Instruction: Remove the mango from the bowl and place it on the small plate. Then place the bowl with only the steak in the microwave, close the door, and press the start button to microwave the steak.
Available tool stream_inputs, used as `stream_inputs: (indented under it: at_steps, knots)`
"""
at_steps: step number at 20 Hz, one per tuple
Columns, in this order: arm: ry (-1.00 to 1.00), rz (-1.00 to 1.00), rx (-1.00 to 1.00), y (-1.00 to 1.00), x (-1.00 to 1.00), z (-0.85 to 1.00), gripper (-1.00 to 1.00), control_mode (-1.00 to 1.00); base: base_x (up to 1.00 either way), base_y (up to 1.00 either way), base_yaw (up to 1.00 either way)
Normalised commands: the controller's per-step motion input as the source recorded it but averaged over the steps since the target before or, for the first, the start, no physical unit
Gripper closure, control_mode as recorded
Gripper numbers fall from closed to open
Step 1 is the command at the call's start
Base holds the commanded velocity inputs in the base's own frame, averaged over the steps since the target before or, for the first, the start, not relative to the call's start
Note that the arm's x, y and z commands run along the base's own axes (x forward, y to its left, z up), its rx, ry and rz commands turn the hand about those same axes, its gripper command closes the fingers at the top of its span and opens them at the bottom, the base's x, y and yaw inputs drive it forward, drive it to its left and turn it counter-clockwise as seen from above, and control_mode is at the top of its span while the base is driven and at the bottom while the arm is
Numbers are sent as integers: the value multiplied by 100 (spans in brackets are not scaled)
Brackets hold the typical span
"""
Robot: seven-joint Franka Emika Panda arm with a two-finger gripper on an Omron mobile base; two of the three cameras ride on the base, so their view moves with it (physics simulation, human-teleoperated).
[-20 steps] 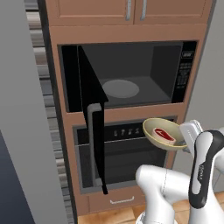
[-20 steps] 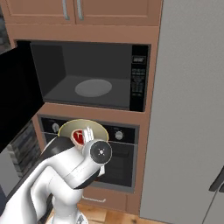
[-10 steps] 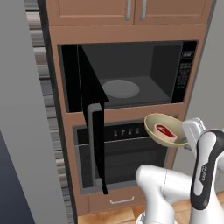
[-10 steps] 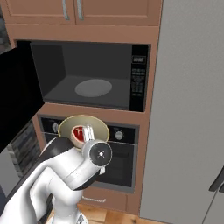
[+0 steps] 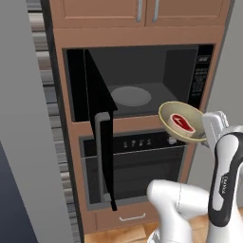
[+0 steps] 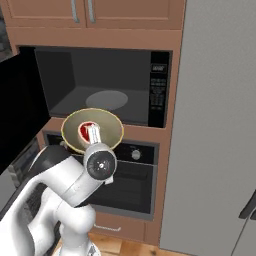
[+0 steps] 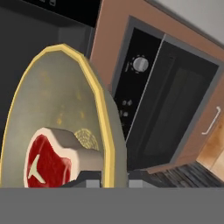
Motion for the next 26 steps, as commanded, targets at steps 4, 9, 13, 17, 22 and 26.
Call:
stream_inputs:
  at_steps: [4,9,13,17,22,26]
  knots:
    - [0,-1,0,11,11,66,100,-100,0,0,0]
    - [0,-6,0,46,31,27,100,-100,0,0,0]
    - [0,-5,0,41,73,0,100,-100,0,0,0]
    - [0,-1,0,14,77,0,100,-100,0,0,0]
    - [0,0,0,7,67,0,100,-100,0,0,0]
    - [6,0,0,0,67,-1,100,-100,0,0,0]
